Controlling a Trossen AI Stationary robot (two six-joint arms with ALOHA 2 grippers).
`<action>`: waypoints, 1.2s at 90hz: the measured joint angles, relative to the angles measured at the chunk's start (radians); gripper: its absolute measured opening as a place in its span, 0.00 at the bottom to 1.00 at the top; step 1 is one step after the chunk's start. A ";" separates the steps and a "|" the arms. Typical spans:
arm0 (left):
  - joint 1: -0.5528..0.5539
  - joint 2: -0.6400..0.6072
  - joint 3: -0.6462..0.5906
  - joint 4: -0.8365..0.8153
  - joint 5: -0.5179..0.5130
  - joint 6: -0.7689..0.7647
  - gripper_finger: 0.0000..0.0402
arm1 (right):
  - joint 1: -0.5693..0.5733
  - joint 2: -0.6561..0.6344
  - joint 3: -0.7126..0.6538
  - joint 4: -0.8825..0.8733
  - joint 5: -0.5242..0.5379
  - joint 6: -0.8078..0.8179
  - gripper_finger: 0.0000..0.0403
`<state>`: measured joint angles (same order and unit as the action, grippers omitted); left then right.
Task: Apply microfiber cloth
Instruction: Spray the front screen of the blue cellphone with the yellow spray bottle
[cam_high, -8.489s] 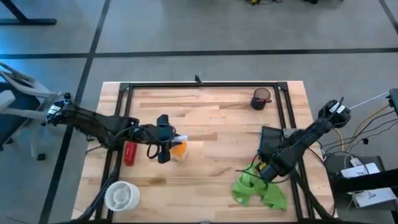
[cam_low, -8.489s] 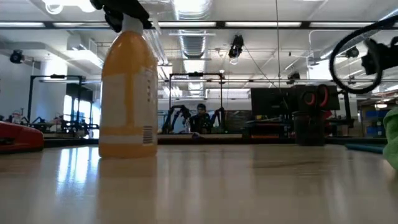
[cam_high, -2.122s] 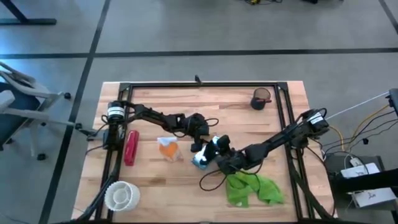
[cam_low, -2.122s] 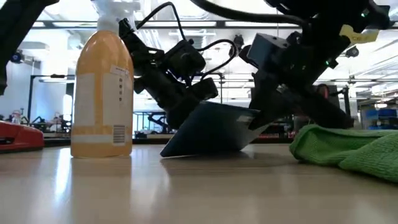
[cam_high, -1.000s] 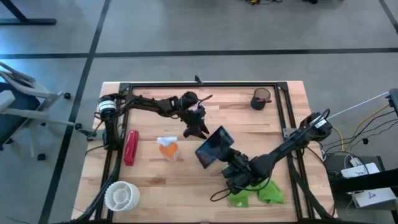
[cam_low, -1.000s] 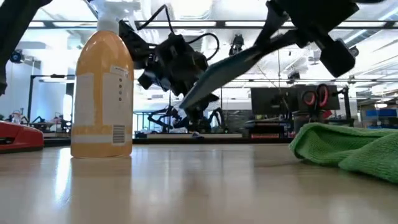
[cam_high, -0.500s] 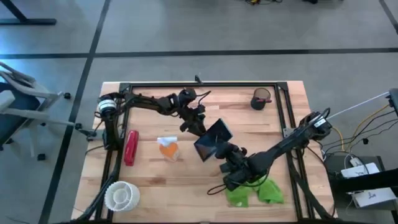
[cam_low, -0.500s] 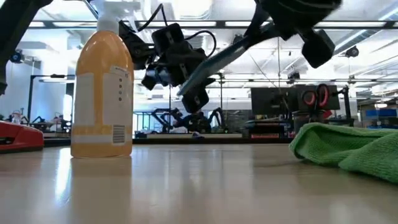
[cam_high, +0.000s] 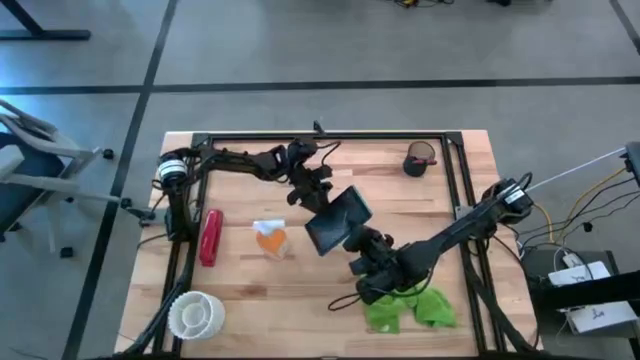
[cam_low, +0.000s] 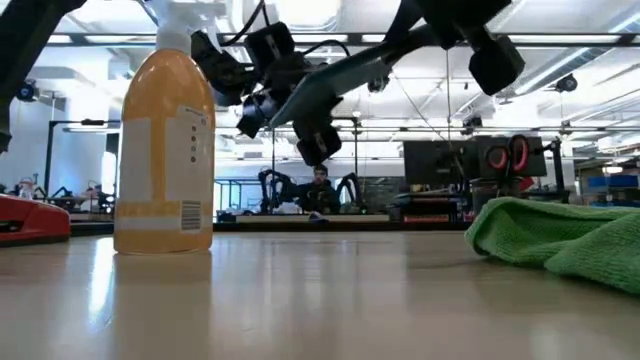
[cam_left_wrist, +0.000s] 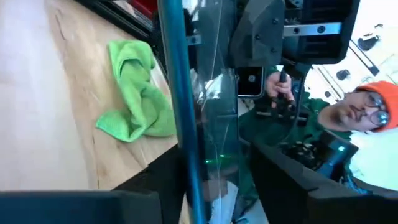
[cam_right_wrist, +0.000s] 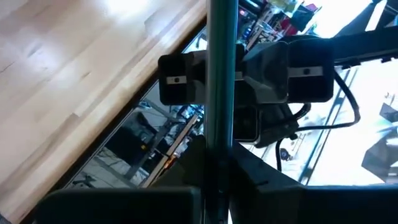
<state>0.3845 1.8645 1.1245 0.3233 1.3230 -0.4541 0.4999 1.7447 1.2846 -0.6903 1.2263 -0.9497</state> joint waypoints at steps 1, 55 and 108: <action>0.000 0.000 0.000 0.000 0.003 0.000 0.33 | 0.000 0.000 0.000 0.000 0.000 0.000 0.04; 0.005 0.001 0.004 0.002 0.028 0.024 0.03 | 0.009 0.000 -0.002 -0.013 -0.091 -0.030 0.21; 0.113 -0.002 0.007 0.027 -0.037 0.159 0.02 | 0.076 -0.146 0.049 -0.351 -0.177 1.035 0.30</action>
<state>0.4973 1.8622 1.1313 0.3502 1.2856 -0.2956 0.5762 1.5983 1.3334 -1.0409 1.0488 0.0857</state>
